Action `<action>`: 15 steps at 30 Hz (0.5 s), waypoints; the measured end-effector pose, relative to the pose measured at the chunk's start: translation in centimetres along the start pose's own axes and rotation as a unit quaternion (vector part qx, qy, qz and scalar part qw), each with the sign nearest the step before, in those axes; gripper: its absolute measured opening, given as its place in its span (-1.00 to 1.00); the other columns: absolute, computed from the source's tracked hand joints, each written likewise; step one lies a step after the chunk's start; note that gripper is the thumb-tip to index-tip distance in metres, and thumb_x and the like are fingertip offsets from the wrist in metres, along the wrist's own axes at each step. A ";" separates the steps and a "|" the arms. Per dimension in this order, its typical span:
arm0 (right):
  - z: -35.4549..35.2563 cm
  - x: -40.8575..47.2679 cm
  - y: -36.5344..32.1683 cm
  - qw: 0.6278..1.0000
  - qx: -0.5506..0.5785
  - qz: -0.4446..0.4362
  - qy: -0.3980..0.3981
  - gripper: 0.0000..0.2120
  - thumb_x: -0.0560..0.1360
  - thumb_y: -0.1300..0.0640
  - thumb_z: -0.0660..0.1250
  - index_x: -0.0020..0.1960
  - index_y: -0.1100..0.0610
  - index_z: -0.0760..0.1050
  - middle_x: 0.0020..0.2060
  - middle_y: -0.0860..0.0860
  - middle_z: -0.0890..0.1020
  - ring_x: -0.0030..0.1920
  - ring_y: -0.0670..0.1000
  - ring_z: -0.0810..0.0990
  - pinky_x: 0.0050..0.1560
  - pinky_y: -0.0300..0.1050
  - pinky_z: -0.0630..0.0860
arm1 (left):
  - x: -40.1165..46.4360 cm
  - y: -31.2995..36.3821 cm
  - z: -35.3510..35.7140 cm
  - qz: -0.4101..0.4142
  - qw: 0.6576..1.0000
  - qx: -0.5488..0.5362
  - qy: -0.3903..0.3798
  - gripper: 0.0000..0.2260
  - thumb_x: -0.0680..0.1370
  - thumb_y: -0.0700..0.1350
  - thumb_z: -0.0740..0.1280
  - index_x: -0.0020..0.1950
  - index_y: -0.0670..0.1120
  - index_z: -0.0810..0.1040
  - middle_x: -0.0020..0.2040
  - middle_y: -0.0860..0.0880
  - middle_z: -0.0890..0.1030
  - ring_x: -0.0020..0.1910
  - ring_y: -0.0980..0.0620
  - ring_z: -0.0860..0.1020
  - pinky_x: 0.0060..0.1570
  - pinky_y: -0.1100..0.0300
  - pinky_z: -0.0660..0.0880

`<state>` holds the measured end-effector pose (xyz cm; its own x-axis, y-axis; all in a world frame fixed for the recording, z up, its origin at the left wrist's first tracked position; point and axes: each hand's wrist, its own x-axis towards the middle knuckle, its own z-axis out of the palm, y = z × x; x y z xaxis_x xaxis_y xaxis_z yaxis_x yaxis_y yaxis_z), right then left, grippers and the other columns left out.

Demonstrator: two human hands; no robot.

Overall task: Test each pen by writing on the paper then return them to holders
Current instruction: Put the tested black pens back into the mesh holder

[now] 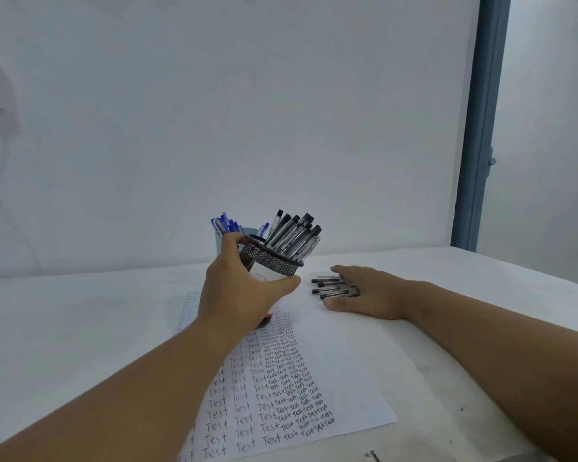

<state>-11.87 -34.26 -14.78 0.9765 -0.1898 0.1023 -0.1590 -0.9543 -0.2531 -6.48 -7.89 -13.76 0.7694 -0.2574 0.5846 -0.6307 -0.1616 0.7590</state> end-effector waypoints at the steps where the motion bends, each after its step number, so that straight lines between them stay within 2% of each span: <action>1: 0.0 0.2 -0.1 1.000 -0.013 0.000 0.010 0.07 0.18 -0.74 0.07 0.50 -0.13 0.31 0.37 -0.18 0.40 0.45 -0.02 0.35 0.47 0.02 0.27 | 0.0 0.0 0.0 -0.001 1.000 0.000 0.000 -0.34 0.28 0.01 0.66 0.22 0.13 0.35 -0.01 0.14 0.57 -0.18 0.21 0.56 -0.50 0.54 0.38; 3: 0.0 0.3 -0.1 0.999 -0.038 -0.004 0.035 0.00 0.13 -0.78 -0.01 0.26 -0.13 0.49 0.16 -0.18 0.46 0.25 -0.04 0.44 0.33 0.00 0.35 | 0.1 -0.1 0.0 -0.003 1.000 0.002 0.000 -0.33 0.27 0.02 0.66 0.23 0.12 0.34 -0.01 0.15 0.57 -0.15 0.21 0.57 -0.48 0.51 0.41; 4: 0.1 0.3 -0.1 0.997 -0.052 -0.009 0.053 -0.08 0.14 -0.77 -0.01 0.13 -0.11 0.51 0.07 -0.16 0.48 0.15 -0.04 0.46 0.24 -0.01 0.36 | 0.2 -0.2 -0.1 -0.001 1.000 0.008 0.003 -0.32 0.26 0.05 0.66 0.23 0.13 0.34 -0.02 0.16 0.58 -0.12 0.22 0.58 -0.45 0.50 0.42; 7: 0.3 -0.2 -0.3 0.991 -0.059 -0.030 0.114 -0.28 0.21 -0.69 0.12 -0.19 -0.02 0.37 -0.18 -0.10 0.50 -0.13 -0.05 0.48 -0.07 -0.07 0.34 | 0.1 -0.2 -0.2 0.000 1.000 0.020 0.009 -0.29 0.25 0.08 0.66 0.25 0.13 0.34 -0.03 0.19 0.58 -0.09 0.25 0.57 -0.38 0.50 0.44; 10: 0.4 -0.7 -0.4 0.991 -0.004 -0.037 0.131 -0.29 0.22 -0.63 0.28 -0.25 0.05 0.36 -0.32 -0.08 0.51 -0.27 -0.06 0.49 -0.21 -0.09 0.41 | -0.1 -0.1 -0.3 0.002 1.000 0.021 0.014 -0.29 0.25 0.08 0.66 0.25 0.12 0.34 -0.02 0.19 0.57 -0.08 0.26 0.57 -0.27 0.45 0.46; 13: 0.2 -1.4 -0.8 0.988 -0.011 -0.041 0.150 -0.32 0.21 -0.56 0.40 -0.26 0.06 0.35 -0.35 -0.09 0.50 -0.32 -0.07 0.47 -0.30 -0.12 0.34 | -0.3 0.0 -0.5 0.001 1.000 0.021 0.023 -0.29 0.24 0.08 0.67 0.25 0.12 0.35 -0.01 0.20 0.56 -0.05 0.27 0.56 -0.08 0.29 0.50; 15: 0.0 -1.8 -1.0 0.985 -0.029 -0.046 0.167 -0.32 0.22 -0.52 0.44 -0.27 0.08 0.32 -0.39 -0.08 0.47 -0.36 -0.06 0.41 -0.35 -0.12 0.27 | -0.4 0.0 -0.6 0.001 0.999 0.021 0.026 -0.29 0.24 0.08 0.67 0.25 0.12 0.35 -0.02 0.21 0.56 -0.06 0.27 0.56 -0.12 0.32 0.50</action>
<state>-13.42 -32.94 -14.68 0.8866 -0.1583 0.4346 -0.0901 -0.9807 -0.1734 -6.70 -7.23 -13.82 0.7714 -0.2076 0.6015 -0.6354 -0.2014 0.7454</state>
